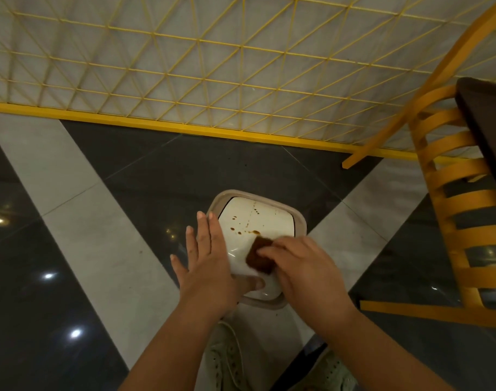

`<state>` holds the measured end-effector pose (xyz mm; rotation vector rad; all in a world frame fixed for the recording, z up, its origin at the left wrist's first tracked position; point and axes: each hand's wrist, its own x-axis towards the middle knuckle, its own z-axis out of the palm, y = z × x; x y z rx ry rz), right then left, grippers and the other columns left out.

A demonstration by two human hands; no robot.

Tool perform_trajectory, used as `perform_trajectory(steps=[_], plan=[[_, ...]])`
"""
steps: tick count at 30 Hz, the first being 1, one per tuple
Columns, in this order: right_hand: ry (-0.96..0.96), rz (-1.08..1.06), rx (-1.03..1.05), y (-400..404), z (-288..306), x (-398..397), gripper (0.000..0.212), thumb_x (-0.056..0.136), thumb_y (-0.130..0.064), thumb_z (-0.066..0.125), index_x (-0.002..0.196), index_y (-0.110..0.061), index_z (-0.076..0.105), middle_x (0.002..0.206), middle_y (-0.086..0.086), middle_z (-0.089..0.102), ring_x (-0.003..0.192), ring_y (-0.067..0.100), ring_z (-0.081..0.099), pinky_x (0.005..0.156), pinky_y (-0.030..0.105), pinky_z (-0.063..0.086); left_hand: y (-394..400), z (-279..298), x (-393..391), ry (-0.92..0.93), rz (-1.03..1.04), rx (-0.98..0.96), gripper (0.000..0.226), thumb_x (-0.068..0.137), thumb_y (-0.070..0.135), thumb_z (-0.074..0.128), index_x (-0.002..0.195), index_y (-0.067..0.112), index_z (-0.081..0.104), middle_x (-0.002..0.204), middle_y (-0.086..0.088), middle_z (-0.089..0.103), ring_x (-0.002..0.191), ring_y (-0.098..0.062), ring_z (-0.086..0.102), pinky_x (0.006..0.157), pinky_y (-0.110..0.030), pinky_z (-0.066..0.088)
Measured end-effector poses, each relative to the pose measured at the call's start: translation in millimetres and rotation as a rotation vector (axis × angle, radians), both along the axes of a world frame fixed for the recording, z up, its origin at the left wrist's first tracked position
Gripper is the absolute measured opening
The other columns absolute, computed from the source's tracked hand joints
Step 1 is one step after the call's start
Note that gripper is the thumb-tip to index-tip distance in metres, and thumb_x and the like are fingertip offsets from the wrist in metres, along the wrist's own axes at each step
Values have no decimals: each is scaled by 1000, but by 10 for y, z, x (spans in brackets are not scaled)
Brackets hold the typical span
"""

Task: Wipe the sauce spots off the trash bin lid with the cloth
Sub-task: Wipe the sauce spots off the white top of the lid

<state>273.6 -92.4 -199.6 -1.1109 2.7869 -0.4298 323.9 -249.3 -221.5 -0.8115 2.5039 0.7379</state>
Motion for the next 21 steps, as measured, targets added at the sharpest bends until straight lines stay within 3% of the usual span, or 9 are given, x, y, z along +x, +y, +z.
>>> perform_trajectory(steps=[3, 6, 12, 16, 21], plan=[[-34, -116, 21, -176, 2, -308, 33, 83, -22, 64, 115, -29, 64, 112, -3, 64, 103, 20, 57, 89, 35, 49, -10, -2, 4, 7, 6, 24, 142, 62, 64, 75, 143, 28, -36, 153, 7, -38, 144, -22, -28, 115, -60, -3], [-70, -212, 26, -113, -45, -417, 30, 91, -21, 54, 118, -29, 62, 115, -2, 64, 102, 19, 55, 87, 31, 47, -22, -18, 20, 22, 9, 33, 141, 62, 65, 75, 142, 29, -36, 154, 8, -36, 145, -23, -27, 115, -60, -3], [-18, -74, 36, -30, 28, -39, 39, 64, -21, 80, 101, -24, 69, 98, -1, 69, 86, 20, 65, 74, 35, 55, 2, -23, 10, 15, 7, -9, 142, 61, 71, 71, 143, 27, -37, 155, 6, -35, 145, -24, -26, 115, -57, -4], [-42, 95, 84, -453, -46, -158, 41, 75, -34, 69, 115, -32, 60, 116, -4, 62, 107, 19, 57, 95, 38, 47, -1, 11, 1, -3, 6, 3, 139, 64, 71, 68, 142, 26, -38, 154, 7, -38, 144, -21, -29, 115, -55, -7], [-97, -124, 7, -501, -39, -477, 34, 91, -28, 43, 120, -32, 61, 117, -3, 62, 105, 20, 53, 93, 33, 43, -21, 15, 26, 21, 12, 31, 141, 62, 67, 73, 143, 27, -36, 155, 8, -34, 145, -21, -27, 114, -56, -8]])
